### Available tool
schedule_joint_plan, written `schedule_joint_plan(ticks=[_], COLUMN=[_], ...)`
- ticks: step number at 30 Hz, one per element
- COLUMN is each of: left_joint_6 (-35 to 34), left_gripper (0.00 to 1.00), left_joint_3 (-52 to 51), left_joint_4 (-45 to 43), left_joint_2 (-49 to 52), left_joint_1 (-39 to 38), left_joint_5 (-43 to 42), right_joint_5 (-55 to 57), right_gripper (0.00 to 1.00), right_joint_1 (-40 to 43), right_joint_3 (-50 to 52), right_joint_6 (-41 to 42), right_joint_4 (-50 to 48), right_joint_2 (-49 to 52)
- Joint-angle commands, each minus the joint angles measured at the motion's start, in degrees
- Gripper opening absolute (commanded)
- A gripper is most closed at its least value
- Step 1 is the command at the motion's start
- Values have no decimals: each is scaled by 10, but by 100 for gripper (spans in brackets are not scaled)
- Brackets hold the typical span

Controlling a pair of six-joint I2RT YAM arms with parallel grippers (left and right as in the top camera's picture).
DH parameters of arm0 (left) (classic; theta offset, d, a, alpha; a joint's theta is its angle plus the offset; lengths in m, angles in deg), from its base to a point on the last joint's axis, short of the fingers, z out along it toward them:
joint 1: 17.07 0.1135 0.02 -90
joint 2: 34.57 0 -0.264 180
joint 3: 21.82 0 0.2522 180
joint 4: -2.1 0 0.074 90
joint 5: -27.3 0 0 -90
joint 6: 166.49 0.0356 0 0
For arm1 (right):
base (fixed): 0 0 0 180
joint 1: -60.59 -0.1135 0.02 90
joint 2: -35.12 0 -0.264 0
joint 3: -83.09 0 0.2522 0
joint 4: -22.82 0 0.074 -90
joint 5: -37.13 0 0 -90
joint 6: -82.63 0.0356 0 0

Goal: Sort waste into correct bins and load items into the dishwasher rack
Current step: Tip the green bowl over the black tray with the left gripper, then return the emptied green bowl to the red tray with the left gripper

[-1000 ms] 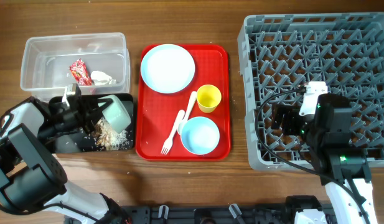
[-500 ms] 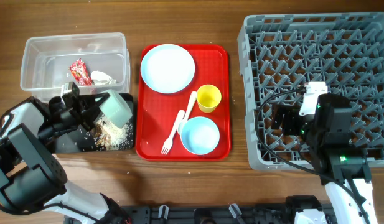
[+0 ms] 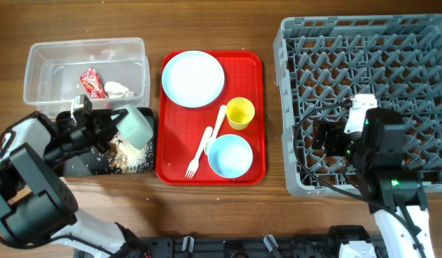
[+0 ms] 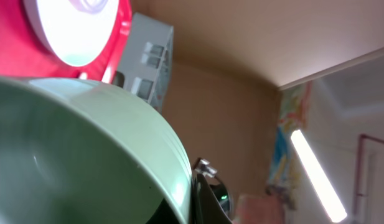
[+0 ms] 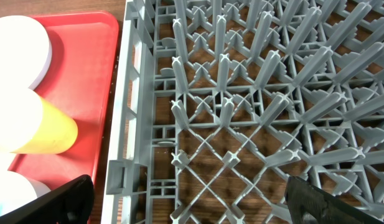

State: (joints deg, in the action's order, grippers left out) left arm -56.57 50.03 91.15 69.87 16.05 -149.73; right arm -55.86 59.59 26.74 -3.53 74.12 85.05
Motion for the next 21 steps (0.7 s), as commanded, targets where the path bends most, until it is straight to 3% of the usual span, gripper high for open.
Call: schedule_joint_plan(ticks=[1, 4, 8, 15, 17, 21], left_joint_6=[59, 21, -216, -330, -359, -370], left_gripper=[4, 4, 4, 4, 4, 4], left_joint_3=[8, 41, 75, 75, 75, 75], left_joint_4=[1, -32, -185, -277, -285, -317], left_joint_2=[-67, -123, -155, -142, -124, -80], left_joint_1=[-38, -108, -246, -501, -544, -590], left_joint_5=[65, 142, 401, 753, 809, 818], right_joint_5=[-9, -9, -9, -9, -9, -10], right_gripper=[100, 100, 100, 100, 100, 100], right_joint_1=[-2, -2, -2, -2, -2, -2], right_joint_3=[-13, -13, -13, -13, -13, -13], right_joint_6=[8, 8, 8, 8, 8, 8], right_joint_4=[0, -1, 0, -1, -1, -1], right_joint_2=[0, 0, 0, 0, 0, 0])
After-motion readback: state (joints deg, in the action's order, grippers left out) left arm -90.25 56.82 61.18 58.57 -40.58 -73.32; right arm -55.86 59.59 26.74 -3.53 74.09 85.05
